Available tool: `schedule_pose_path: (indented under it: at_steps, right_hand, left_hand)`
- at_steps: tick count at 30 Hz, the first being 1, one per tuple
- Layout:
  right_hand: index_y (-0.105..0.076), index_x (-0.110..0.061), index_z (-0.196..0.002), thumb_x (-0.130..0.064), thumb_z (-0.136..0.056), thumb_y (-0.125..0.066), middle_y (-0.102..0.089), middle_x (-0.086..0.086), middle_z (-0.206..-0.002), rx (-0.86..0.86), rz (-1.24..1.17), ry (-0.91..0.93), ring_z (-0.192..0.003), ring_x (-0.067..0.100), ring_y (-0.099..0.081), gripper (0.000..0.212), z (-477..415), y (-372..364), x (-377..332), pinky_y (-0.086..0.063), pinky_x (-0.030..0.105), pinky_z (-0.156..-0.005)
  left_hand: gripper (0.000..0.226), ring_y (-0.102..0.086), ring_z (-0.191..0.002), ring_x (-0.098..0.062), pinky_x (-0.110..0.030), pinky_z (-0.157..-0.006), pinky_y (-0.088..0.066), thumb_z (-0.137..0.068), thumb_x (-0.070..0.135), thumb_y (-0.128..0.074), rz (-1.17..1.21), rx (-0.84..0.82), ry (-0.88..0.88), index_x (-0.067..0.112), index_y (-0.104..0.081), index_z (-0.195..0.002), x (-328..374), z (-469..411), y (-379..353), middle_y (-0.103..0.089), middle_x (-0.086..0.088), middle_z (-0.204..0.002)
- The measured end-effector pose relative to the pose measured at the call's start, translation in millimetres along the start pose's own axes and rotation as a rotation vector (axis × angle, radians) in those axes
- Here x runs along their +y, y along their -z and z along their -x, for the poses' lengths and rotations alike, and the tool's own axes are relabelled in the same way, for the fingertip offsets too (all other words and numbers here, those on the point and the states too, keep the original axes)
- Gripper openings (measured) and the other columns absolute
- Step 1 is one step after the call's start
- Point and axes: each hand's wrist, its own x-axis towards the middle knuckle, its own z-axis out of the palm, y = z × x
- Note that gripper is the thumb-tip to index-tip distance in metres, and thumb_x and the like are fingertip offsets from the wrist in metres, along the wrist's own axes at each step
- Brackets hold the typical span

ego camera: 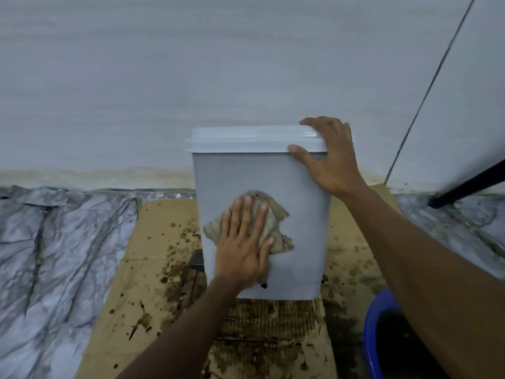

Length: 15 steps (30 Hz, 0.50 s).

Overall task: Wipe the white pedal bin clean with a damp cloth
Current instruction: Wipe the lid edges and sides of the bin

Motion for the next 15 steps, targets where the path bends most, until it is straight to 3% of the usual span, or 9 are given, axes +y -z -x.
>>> schedule_pose_path:
  at_steps: [3,7,9,15]
  right_hand:
    - [-0.061,-0.028,-0.125,-0.061,-0.085,-0.062,-0.056,-0.002,-0.124,0.018,-0.001,0.001,-0.124,0.026,-0.047,0.053,0,0,0,-0.012,0.000,-0.100]
    - [-0.062,-0.027,-0.124,-0.059,-0.084,-0.064,-0.057,-0.001,-0.123,0.033,-0.021,0.012,-0.123,0.023,-0.047,0.052,2,0,-1,-0.020,0.012,-0.106]
    - [-0.062,-0.028,-0.125,-0.060,-0.084,-0.063,-0.056,-0.001,-0.124,0.027,-0.024,0.013,-0.124,0.022,-0.046,0.052,1,0,-1,-0.020,0.014,-0.107]
    - [-0.061,-0.027,-0.126,-0.059,-0.086,-0.063,-0.056,0.001,-0.125,0.002,-0.010,0.014,-0.125,0.024,-0.046,0.052,0,1,-2,-0.015,0.007,-0.105]
  left_hand:
    - [0.065,-0.007,-0.158,-0.033,-0.051,-0.126,-0.012,-0.106,0.042,-0.038,-0.004,-0.134,-0.173,0.016,-0.020,-0.163,5,63,-22,-0.001,-0.011,-0.172]
    - [0.063,-0.005,-0.158,-0.028,-0.041,-0.128,0.001,-0.105,0.040,-0.036,-0.028,-0.137,-0.232,0.022,-0.020,-0.163,-9,74,-21,0.002,-0.006,-0.172]
    - [0.065,-0.002,-0.159,-0.028,-0.042,-0.128,0.002,-0.104,0.041,-0.035,0.003,-0.059,-0.119,0.020,-0.018,-0.163,-16,41,-10,0.004,-0.007,-0.172]
    - [0.068,-0.002,-0.158,-0.035,-0.050,-0.128,-0.004,-0.105,0.041,-0.039,0.183,0.269,0.489,0.006,-0.021,-0.161,-5,-28,7,-0.007,-0.019,-0.170]
